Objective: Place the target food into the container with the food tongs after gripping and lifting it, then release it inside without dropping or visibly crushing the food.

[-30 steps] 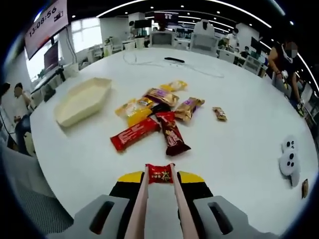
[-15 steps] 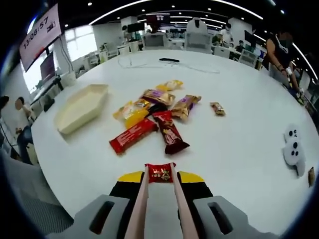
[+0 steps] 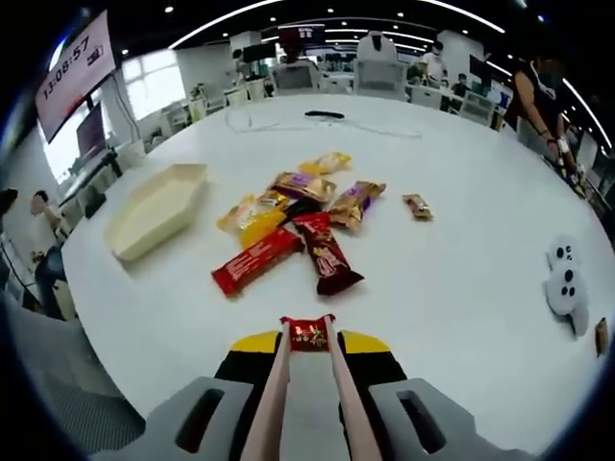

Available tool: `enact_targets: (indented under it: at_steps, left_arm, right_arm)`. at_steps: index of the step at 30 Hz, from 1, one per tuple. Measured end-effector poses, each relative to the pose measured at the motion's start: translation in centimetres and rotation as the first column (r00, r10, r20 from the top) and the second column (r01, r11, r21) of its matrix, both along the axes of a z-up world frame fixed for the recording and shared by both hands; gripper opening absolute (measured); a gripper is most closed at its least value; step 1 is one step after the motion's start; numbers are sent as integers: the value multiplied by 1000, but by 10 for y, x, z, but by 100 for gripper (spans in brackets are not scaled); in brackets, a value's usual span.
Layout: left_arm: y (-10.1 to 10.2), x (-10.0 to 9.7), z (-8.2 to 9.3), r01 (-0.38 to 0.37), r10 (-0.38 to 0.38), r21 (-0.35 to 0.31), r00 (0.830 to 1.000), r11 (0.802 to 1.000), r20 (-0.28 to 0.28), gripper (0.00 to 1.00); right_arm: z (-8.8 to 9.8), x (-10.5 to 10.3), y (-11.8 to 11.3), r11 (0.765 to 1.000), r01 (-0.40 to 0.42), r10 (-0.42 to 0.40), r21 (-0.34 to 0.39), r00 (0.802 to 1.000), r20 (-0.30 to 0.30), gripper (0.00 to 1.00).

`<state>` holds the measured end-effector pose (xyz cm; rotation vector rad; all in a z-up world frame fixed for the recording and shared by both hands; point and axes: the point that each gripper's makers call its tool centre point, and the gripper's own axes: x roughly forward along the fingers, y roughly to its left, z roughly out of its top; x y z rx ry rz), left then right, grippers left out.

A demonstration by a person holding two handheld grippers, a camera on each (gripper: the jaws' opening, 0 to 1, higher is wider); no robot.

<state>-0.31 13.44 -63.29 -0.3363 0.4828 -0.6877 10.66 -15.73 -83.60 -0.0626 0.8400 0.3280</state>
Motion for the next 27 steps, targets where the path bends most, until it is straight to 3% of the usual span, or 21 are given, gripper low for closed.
enact_targets:
  at_steps: [12, 18, 21, 27]
  left_arm:
    - [-5, 3, 2, 10, -10, -10, 1000, 1000, 15, 55]
    - [-4, 2, 6, 10, -9, -18, 999, 1000, 33, 55]
    - [-1, 1, 5, -4, 5, -22, 999, 1000, 37, 58]
    - [4, -2, 7, -16, 16, -9, 998, 1000, 57, 60]
  right_arm:
    - [13, -9, 4, 998, -2, 3, 60, 1000, -5, 22]
    - [35, -7, 15, 997, -25, 22, 72, 999, 37, 22]
    - [45, -4, 20, 996, -85, 83, 18, 994, 75, 22]
    - [55, -2, 28, 994, -106, 104, 16, 990, 100, 22]
